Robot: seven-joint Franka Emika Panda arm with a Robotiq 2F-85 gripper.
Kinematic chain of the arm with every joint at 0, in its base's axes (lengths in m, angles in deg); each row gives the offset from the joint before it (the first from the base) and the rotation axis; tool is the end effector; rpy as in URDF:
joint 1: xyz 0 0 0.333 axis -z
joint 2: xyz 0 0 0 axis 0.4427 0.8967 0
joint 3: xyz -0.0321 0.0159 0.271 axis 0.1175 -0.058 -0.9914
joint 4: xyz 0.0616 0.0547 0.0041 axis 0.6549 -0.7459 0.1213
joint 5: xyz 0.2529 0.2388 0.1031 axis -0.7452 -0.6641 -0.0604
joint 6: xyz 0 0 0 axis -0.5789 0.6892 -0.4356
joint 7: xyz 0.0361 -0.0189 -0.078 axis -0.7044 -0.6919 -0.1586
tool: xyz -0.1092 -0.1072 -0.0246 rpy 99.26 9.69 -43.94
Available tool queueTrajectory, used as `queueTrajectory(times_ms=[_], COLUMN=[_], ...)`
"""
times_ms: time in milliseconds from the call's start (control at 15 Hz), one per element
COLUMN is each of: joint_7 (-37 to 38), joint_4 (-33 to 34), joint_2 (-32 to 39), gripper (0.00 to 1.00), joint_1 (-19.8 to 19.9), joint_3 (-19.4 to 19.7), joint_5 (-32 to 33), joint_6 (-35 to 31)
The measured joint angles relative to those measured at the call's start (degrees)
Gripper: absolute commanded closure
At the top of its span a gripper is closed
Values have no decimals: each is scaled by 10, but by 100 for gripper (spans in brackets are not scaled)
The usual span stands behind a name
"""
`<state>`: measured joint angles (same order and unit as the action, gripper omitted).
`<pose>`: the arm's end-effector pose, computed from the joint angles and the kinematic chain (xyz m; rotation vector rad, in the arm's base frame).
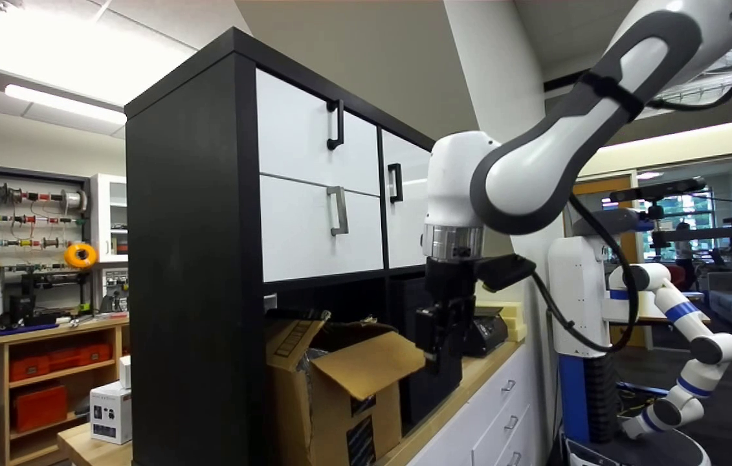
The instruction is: Push in the brown box
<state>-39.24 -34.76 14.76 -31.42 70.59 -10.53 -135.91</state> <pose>0.5513 0.0183 0.2869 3.0443 -0.1672 0.3096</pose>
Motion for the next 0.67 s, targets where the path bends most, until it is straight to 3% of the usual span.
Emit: queueTrajectory(times_ms=[333,667], joint_7=[1,4], joint_4=[-24,-51], joint_2=[-75,-124], gripper=[0,0], joint_1=[2,9], joint_3=[-8,-19], joint_5=[0,0], joint_6=[131,191])
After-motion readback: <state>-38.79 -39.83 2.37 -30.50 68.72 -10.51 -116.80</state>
